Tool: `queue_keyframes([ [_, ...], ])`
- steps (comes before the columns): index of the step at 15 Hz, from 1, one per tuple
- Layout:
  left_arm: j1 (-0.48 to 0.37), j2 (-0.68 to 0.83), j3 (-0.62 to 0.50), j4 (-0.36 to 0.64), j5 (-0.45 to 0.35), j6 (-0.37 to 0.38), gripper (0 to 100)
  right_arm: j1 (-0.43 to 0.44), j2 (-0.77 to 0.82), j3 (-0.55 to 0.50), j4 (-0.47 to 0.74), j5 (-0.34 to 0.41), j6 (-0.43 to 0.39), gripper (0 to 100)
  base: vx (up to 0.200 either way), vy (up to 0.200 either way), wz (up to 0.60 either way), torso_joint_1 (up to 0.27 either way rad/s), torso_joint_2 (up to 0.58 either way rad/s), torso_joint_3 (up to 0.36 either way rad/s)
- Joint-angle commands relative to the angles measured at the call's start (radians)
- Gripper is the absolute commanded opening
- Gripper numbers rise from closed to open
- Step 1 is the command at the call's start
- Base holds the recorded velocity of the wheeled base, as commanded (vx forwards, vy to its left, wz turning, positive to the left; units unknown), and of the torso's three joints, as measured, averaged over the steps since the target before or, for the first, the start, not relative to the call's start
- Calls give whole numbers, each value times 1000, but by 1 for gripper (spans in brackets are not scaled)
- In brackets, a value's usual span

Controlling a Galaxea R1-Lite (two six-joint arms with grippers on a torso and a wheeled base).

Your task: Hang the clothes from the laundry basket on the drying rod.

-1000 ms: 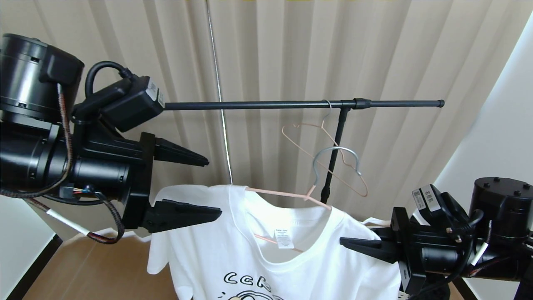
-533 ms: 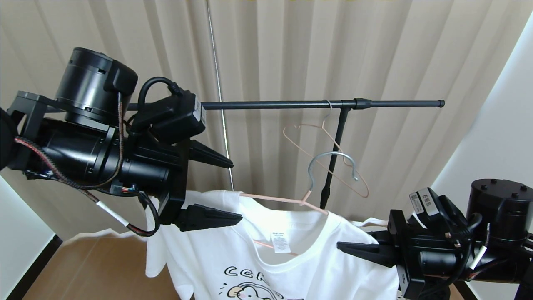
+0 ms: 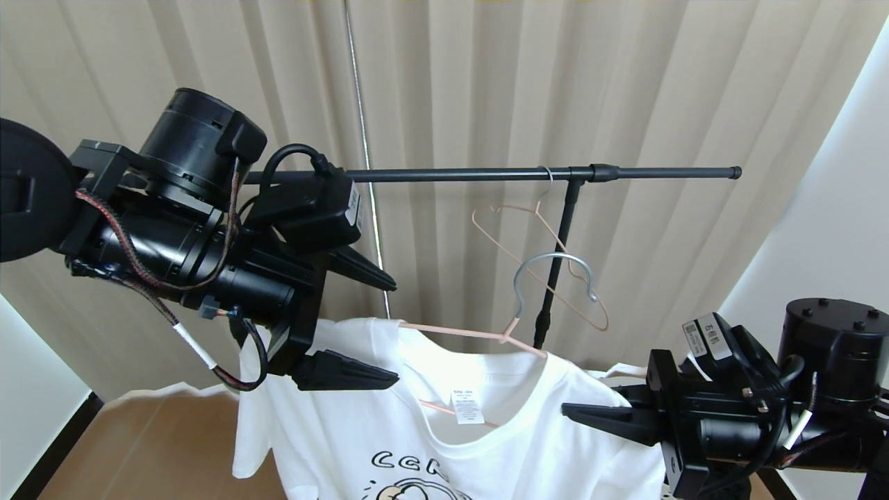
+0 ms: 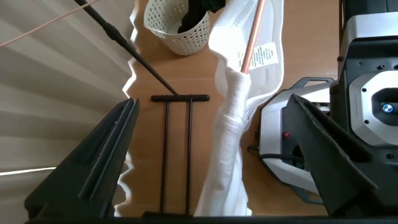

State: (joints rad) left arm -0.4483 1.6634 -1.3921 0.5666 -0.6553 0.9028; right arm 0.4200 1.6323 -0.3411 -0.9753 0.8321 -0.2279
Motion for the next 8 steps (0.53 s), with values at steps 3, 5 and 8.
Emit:
queue_keyframes([
  [3,-21,47,-10,1,0,13,100,2,4,-1,0,1,-1,0,0,0,0,0,0,0],
  [5,-43,53,-19,1,0,13,100,3,7,-3,0,-1,-1,0,0,0,0,0,0,0],
  [8,-58,61,-33,3,0,11,100,14,9,-3,0,-1,-1,0,0,0,0,0,0,0],
])
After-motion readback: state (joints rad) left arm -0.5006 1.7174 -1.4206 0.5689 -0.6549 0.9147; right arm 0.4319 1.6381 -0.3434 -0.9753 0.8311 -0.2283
